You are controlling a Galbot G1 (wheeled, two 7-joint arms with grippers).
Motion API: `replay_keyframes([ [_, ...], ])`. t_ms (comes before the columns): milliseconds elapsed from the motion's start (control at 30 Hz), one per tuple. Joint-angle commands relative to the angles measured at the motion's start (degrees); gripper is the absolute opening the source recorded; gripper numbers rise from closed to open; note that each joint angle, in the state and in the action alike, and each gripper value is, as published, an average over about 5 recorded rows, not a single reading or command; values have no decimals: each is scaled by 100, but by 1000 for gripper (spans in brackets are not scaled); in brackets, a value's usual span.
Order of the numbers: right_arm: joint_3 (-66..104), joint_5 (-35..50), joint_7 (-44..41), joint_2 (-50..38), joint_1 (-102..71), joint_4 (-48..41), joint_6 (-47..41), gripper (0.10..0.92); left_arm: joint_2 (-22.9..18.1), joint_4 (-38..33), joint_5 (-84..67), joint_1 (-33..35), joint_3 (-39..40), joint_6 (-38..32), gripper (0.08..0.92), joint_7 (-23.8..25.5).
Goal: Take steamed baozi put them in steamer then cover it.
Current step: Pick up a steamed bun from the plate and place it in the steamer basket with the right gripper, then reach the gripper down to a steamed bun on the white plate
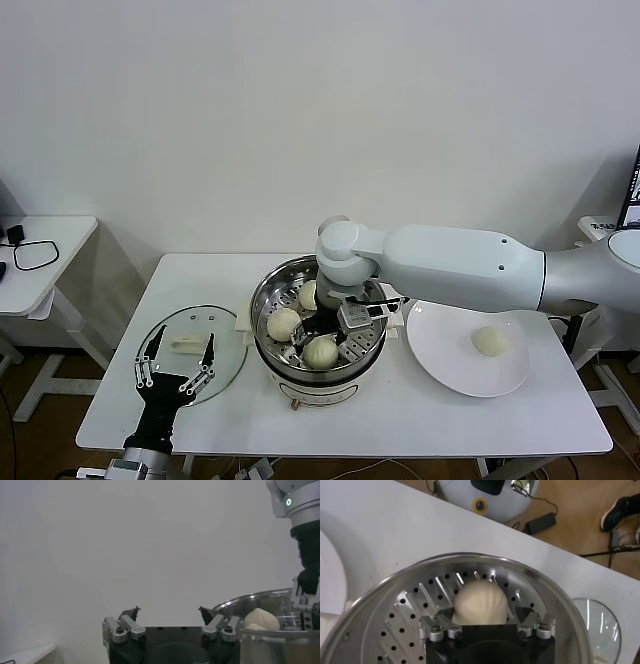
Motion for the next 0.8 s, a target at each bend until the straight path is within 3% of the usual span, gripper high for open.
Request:
replay_keyframes([
  [33, 378, 36, -151, -189, 98, 86, -6, 823, 5, 5, -18, -4, 8, -10, 823, -6],
  [267, 1286, 937, -767, -932, 422, -97, -801, 823, 8, 25, -21, -37, 19, -8, 823, 4],
  [700, 682, 2867, -1238, -2378, 726, -2493, -3865, 823, 29, 1, -18, -52, 83, -5, 823, 8],
  [800, 327, 3178, -1170, -2604, 495, -2769, -4159, 823, 31, -7, -17, -56, 89, -1, 823, 4],
])
